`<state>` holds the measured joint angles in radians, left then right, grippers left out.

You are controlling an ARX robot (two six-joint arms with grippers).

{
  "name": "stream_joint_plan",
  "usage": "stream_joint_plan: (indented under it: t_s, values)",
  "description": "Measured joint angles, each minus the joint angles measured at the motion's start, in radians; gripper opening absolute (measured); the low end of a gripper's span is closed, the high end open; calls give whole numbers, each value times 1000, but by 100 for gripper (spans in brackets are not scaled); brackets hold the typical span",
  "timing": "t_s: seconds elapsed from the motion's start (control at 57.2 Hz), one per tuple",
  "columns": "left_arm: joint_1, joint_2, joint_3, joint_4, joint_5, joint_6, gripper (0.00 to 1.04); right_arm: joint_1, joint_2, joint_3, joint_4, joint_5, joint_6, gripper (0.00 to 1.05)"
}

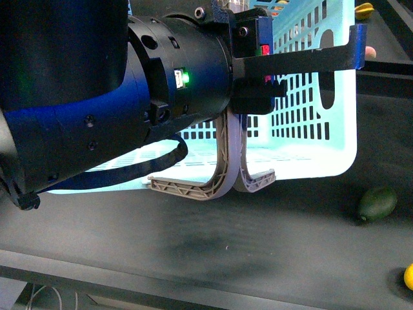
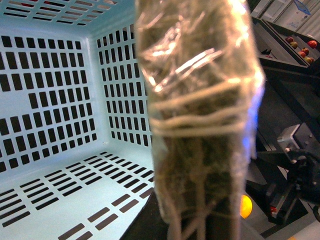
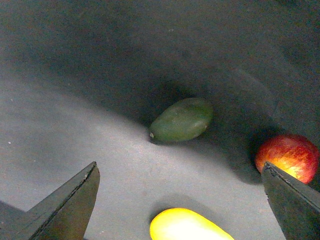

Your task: Pick mango with right arm and hold basket with left

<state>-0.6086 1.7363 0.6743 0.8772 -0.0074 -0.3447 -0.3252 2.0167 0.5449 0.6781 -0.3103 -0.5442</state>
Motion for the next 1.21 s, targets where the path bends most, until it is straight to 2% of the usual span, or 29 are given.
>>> stream_joint_plan:
  t_s: [0.35, 0.594, 0.769, 0.944, 1.206]
  values:
    - [0, 0, 0, 0, 0, 0, 5, -5, 291, 206, -148, 84, -245, 96]
    - [0, 0, 0, 0, 0, 0, 5, -34, 444, 337, -281, 177, -523, 96]
    - [0, 0, 0, 0, 0, 0, 5, -47, 485, 401, -377, 206, -658, 96]
    - [0, 0, 0, 0, 0, 0, 5, -48, 510, 443, -438, 219, -723, 96]
    - [0, 0, 0, 0, 0, 0, 5, -52, 575, 485, -440, 278, -797, 96]
